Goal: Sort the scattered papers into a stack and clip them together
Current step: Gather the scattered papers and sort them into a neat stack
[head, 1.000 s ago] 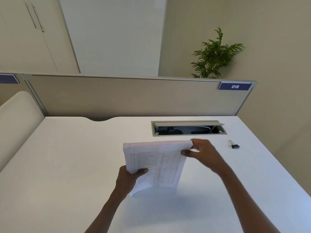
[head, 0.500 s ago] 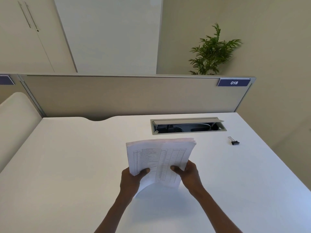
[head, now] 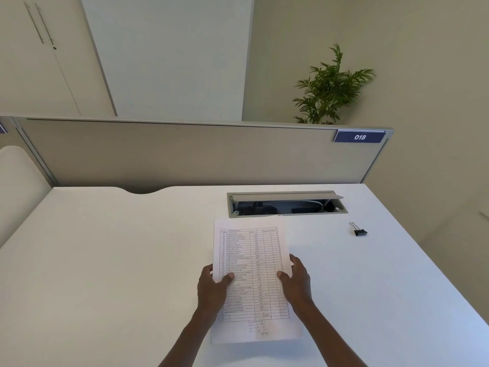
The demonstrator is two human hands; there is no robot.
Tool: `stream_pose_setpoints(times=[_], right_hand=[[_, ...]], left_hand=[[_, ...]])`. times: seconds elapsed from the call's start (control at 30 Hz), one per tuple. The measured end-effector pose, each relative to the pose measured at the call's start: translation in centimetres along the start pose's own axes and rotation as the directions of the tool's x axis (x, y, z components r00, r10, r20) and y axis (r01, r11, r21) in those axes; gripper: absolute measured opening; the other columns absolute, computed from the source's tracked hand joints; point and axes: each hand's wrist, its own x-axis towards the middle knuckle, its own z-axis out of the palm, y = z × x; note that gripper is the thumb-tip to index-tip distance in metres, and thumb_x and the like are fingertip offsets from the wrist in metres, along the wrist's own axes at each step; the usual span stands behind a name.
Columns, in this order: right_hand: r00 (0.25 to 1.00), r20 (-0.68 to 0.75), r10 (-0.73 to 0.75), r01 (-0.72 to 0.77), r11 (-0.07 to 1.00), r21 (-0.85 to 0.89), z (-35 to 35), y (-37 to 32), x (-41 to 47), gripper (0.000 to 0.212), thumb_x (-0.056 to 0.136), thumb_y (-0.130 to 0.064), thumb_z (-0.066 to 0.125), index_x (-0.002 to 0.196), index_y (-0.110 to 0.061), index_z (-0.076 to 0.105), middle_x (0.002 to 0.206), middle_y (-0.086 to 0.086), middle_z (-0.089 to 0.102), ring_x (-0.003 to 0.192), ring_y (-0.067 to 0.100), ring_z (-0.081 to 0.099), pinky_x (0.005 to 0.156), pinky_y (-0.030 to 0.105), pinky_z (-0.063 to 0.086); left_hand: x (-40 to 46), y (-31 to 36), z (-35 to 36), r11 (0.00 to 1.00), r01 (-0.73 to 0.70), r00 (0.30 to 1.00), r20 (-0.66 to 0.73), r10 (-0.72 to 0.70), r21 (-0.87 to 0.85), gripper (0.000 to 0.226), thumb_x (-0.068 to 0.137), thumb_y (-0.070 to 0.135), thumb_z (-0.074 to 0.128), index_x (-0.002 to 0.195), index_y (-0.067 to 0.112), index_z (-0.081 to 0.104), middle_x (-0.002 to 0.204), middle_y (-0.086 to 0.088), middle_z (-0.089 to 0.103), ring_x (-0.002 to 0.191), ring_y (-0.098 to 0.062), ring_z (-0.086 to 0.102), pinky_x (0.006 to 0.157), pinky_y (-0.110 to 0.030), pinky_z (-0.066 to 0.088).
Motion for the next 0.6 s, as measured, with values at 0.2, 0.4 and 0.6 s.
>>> stream_pose_setpoints(times=[0.2,0.4,0.6], right_hand=[[0.999,0.037,0.022,-0.018,0.995,-0.094,-1.2,2.1,1.9,0.051,0.09,0.005,0.057,0.138,-0.006,0.047,0.133,0.012,0.06,0.119,0.028,0.059,0.099,0.038,0.048],[0.992,0.107,0.066,-0.045,0.981,-0.188,-1.8,4.3,3.1,0.056,0.092,0.004,0.053,0.145,-0.002,0.038,0.144,0.012,0.05,0.134,0.028,0.047,0.107,0.03,0.037],[0.975,0.207,0.087,-0.016,0.947,-0.32,-1.7,5.8,4.6,0.052,0.096,0.002,0.042,0.147,-0.001,0.032,0.143,0.019,0.044,0.135,0.032,0.04,0.108,0.033,0.035]], left_hand=[[0.4,-2.8,2.9,0.975,-0.087,0.985,-0.126,0.115,0.204,0.013,0.09,0.004,0.06,0.087,0.011,0.07,0.079,-0.003,0.071,0.072,-0.017,0.06,0.071,-0.029,0.044],[0.2,-4.0,3.7,0.954,-0.038,0.976,-0.193,0.099,0.298,0.037,0.08,0.004,0.068,0.067,0.021,0.038,0.061,0.003,0.039,0.064,-0.015,0.031,0.055,-0.023,0.023],[0.6,-4.3,4.0,0.931,-0.016,0.972,-0.212,0.1,0.365,0.037,0.082,0.005,0.072,0.073,0.017,0.038,0.066,0.009,0.054,0.064,-0.016,0.043,0.058,-0.018,0.029]])
